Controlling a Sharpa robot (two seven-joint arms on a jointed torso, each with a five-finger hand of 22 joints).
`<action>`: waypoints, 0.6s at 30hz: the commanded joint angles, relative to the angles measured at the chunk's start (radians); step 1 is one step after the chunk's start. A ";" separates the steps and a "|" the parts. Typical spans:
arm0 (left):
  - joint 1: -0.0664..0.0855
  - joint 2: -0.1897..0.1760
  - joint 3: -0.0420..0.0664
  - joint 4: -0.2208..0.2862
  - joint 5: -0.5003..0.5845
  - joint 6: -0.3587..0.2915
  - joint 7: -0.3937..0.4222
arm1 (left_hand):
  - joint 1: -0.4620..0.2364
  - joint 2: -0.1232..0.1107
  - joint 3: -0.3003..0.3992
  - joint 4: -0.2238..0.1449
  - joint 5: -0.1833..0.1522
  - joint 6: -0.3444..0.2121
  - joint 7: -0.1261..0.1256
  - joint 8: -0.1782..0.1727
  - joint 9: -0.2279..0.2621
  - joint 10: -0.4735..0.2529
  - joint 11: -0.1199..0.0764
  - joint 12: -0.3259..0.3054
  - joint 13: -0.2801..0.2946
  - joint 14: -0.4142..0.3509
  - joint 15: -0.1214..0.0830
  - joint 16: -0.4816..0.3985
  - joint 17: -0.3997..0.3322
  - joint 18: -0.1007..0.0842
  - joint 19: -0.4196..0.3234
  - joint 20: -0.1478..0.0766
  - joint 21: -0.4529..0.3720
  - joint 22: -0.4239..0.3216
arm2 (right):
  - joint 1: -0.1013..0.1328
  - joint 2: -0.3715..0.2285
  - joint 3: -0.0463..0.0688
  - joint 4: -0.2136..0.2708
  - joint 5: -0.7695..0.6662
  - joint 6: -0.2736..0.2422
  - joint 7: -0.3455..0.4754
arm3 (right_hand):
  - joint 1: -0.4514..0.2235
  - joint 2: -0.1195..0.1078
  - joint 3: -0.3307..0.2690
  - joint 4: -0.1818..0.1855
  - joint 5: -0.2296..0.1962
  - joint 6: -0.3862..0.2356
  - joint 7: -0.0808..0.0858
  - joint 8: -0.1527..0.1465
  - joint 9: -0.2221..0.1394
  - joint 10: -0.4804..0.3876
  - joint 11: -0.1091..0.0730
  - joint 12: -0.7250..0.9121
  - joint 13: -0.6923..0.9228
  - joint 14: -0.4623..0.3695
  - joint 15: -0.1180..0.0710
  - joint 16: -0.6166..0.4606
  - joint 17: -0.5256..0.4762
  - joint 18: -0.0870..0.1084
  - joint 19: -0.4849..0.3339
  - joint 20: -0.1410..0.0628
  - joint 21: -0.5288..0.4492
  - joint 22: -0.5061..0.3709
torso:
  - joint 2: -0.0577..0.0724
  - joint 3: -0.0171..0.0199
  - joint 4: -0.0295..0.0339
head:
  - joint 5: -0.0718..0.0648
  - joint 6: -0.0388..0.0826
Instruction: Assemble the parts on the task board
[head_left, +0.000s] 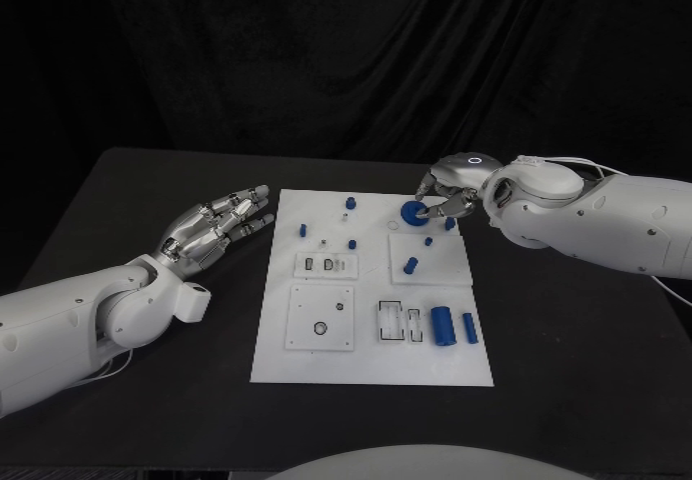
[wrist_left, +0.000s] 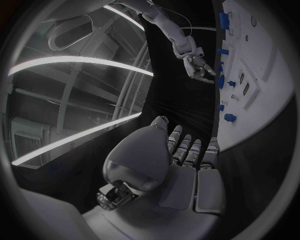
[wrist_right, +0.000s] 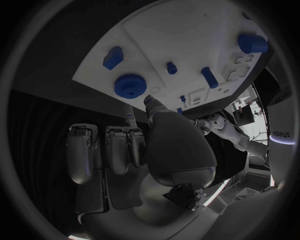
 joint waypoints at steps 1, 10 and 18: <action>-0.002 0.000 0.001 0.001 0.001 0.013 0.117 | 0.007 -0.001 0.008 0.000 0.005 -0.001 0.007 -0.003 0.001 -0.004 0.000 -0.002 -0.001 -0.005 -0.002 -0.006 -0.001 0.020 -0.007 -0.002 -0.004 -0.001 | -0.007 0.005 0.001 -0.008 0.009 0.026 -0.032 | -0.001 -0.001 -0.004 -0.004 0.008 -0.017 0.000 -0.010 -0.004 0.109 0.003 0.002 0.263 0.102 0.008 0.003 0.263 -0.011 0.055 0.010 0.002 0.217 | 0.001 0.0017 0.0011 | -0.002 -0.002; -0.003 0.001 0.001 0.000 0.001 0.017 0.116 | 0.007 -0.001 0.009 -0.001 0.005 -0.001 0.007 -0.003 0.001 -0.004 0.000 -0.002 -0.001 -0.005 -0.001 -0.006 -0.001 0.020 -0.007 -0.002 -0.004 -0.001 | -0.018 0.024 0.001 -0.031 0.010 0.024 -0.033 | 0.021 0.002 0.002 -0.036 0.019 -0.145 -0.007 -0.017 -0.043 0.109 -0.001 0.002 0.263 0.102 0.006 0.003 0.263 -0.002 0.030 0.010 -0.025 0.196 | 0.000 -0.0008 0.0006 | -0.002 -0.005; -0.005 -0.001 0.001 0.000 0.001 0.019 0.115 | 0.007 -0.002 0.010 -0.001 0.005 -0.002 0.007 -0.003 0.001 -0.004 0.000 -0.002 -0.001 -0.005 -0.001 -0.006 -0.001 0.020 -0.007 -0.002 -0.004 -0.001 | -0.024 0.032 0.001 -0.041 0.010 0.032 -0.036 | 0.040 0.008 0.013 -0.060 0.065 -0.155 -0.014 -0.011 -0.054 0.109 -0.008 0.002 0.263 0.102 -0.001 0.003 0.263 0.001 0.024 0.003 -0.034 0.191 | -0.001 -0.0018 0.0001 | -0.001 -0.007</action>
